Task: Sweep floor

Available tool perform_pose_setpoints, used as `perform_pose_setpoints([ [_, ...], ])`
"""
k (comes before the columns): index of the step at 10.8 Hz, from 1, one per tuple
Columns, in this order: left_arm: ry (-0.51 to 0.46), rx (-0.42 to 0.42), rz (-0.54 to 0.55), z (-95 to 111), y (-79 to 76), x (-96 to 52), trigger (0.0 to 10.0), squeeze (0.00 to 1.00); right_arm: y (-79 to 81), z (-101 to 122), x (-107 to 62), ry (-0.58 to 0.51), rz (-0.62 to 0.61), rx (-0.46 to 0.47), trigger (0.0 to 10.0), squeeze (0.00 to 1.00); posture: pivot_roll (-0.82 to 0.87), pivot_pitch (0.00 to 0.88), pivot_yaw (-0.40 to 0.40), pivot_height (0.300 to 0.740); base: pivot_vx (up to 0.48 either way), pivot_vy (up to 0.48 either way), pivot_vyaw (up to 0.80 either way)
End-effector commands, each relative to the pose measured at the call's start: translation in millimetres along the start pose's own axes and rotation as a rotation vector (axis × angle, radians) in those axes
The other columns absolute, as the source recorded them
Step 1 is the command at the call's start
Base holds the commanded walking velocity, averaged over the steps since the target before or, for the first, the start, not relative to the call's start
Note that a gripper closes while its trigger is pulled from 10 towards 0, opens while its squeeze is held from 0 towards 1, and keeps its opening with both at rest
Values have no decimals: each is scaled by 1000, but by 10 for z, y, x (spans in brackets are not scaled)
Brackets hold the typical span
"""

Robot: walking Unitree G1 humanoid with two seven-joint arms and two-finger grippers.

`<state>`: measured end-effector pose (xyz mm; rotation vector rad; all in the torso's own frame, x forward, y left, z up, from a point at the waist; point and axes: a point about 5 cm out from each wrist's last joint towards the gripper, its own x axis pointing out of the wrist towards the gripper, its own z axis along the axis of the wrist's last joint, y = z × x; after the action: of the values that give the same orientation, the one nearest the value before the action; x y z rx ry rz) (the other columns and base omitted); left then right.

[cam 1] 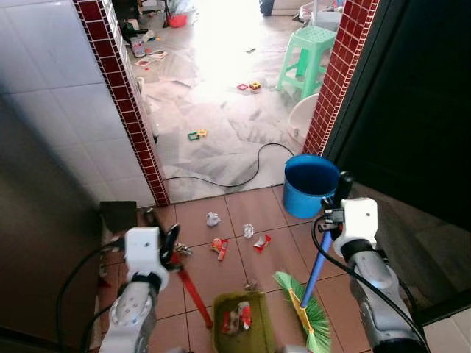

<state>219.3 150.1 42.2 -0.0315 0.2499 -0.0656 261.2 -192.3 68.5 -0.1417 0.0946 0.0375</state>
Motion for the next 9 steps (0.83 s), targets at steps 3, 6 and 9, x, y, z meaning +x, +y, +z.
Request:
perform_pose_setpoints([
  [3, -22, 214, -30, 133, 119, -11, 10000, 0, -43, -25, -39, 18, -7, -26, 10000, 0, -163, 0, 64, 740, 0, 0, 0],
  [6, 9, 200, 21, 41, 174, -27, 10000, 0, -20, -36, -52, 21, -11, -19, 10000, 0, -162, 0, 67, 740, 0, 0, 0],
  [9, 101, 43, 124, -173, 200, -61, 10000, 0, -15, -28, -27, 20, -8, -14, 10000, 0, -161, 0, 59, 740, 0, 0, 0],
])
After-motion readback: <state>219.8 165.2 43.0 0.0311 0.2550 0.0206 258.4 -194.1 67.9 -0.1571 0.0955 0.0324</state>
